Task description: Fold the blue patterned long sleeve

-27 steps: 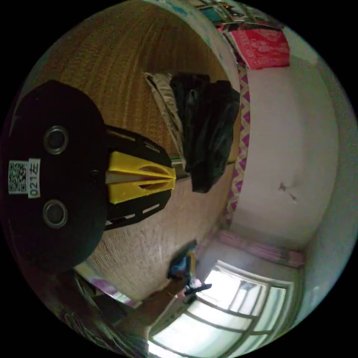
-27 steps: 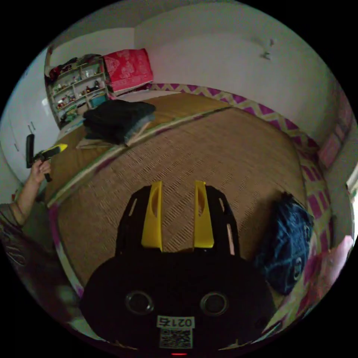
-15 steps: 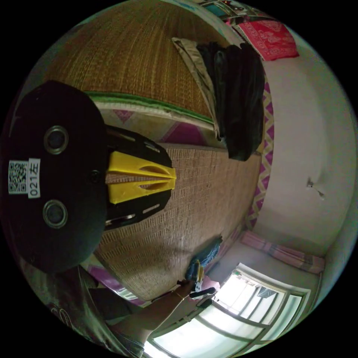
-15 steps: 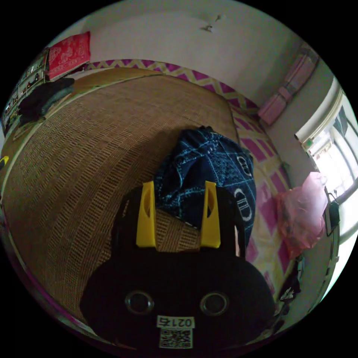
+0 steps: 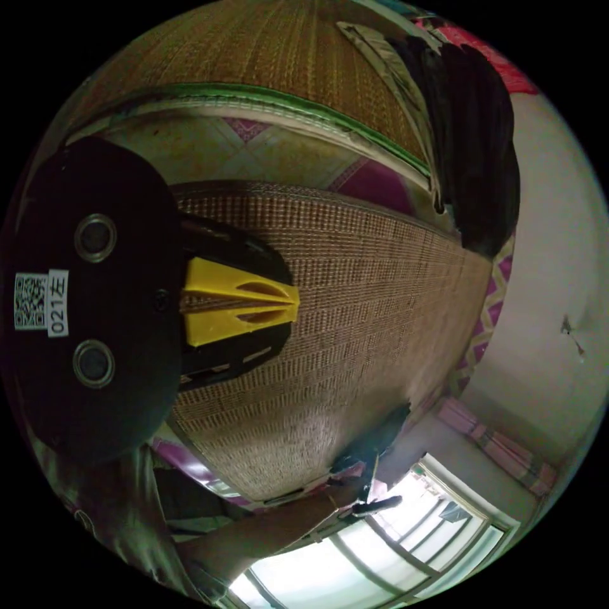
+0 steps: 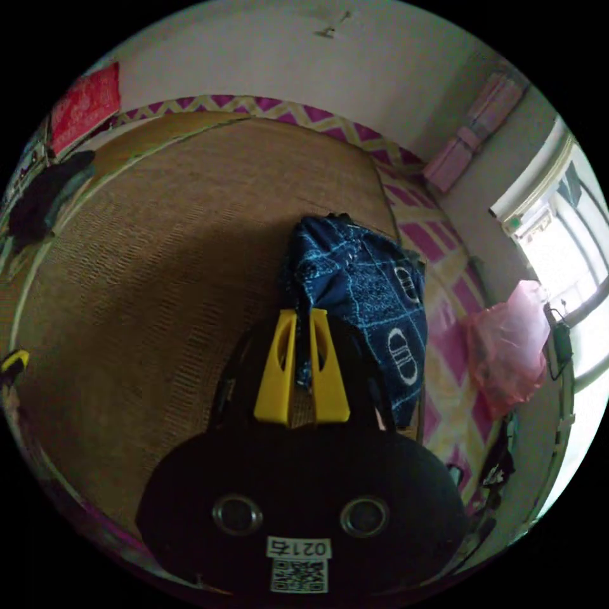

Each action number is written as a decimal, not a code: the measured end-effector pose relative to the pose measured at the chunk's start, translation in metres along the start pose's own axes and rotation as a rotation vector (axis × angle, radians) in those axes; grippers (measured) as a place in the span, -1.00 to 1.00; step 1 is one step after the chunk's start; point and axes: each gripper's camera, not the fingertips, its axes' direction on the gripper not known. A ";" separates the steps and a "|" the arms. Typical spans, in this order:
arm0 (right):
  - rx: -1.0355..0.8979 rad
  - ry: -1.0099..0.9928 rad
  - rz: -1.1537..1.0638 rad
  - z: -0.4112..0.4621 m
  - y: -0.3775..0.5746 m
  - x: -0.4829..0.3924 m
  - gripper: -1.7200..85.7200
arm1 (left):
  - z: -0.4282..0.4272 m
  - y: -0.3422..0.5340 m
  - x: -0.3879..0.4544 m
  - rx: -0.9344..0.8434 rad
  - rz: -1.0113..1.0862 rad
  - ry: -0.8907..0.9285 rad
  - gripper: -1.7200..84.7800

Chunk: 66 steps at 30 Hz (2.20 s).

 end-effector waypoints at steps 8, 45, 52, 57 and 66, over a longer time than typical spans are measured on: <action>-0.013 -0.287 -0.276 -0.095 0.003 -0.130 -0.89 | 0.011 0.007 0.006 -0.031 -0.008 0.007 -0.98; 0.210 -0.841 -0.318 -0.103 0.170 -0.092 -0.95 | -0.015 0.074 -0.003 0.116 -0.117 0.268 -0.98; 0.348 -1.172 0.095 -0.087 0.197 0.133 -0.96 | 0.004 0.040 0.015 0.097 -0.031 0.217 -0.98; 0.401 -1.104 0.455 -0.043 0.292 0.306 -0.95 | 0.031 0.016 0.010 -0.003 -0.020 0.142 -0.98; 0.274 -1.199 0.613 0.038 0.394 0.375 -0.88 | 0.019 -0.022 0.000 0.027 0.049 0.188 -0.98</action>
